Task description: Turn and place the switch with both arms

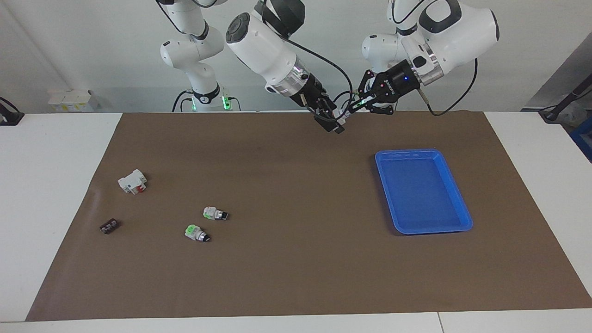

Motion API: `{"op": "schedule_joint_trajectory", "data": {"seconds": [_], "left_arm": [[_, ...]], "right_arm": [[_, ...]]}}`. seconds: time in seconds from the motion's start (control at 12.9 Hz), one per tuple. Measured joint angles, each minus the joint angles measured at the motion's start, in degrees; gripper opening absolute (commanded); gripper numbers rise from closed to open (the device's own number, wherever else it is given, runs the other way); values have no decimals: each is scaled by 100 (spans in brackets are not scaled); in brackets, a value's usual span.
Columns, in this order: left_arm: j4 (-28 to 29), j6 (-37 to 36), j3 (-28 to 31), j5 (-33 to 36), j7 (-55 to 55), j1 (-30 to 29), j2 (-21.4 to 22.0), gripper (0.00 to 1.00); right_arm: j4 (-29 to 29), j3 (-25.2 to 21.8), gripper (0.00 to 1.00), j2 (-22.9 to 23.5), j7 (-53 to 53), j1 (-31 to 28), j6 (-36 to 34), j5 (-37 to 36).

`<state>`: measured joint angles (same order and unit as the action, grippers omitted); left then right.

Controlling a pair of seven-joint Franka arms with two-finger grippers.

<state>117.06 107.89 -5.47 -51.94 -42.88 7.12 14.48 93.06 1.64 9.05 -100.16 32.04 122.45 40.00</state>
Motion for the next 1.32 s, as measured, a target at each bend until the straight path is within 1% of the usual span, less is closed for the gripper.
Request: {"op": "schedule_joint_trajectory", "data": {"seconds": [0.16,0.31,0.47,0.62,0.85,0.93,1.09,1.24,1.32], "left_arm": [[5,129,29,538,74,-14,-1,0],[10,166,45,1316,192,-40,-2,0],[35,165,50,2128,316,-87,-3,0],[112,162,55,2696,362,-164,-4,0],[351,150,60,3289,382,-328,-10,0],[400,144,65,3383,384,-429,-32,0],[435,126,73,3561,384,-554,-200,0],[326,29,72,3801,384,-600,-595,0],[147,-95,74,3984,384,-605,-876,0]], "right_arm": [[0,-13,100,-117,295,-123,-393,-3],[1,-32,100,-283,609,-306,-815,-183],[2,-44,100,-475,916,-481,-1261,-792],[4,-48,100,-634,1410,-596,-1656,-1463],[10,-51,100,-751,2559,-666,-1918,-2761],[11,-52,100,-755,3063,-738,-1994,-3094],[12,-62,100,-756,4302,-1047,-2128,-3437],[11,-75,100,-778,5465,-1517,-2324,-3492],[9,-78,100,-808,5958,-1765,-2504,-3494]]}}
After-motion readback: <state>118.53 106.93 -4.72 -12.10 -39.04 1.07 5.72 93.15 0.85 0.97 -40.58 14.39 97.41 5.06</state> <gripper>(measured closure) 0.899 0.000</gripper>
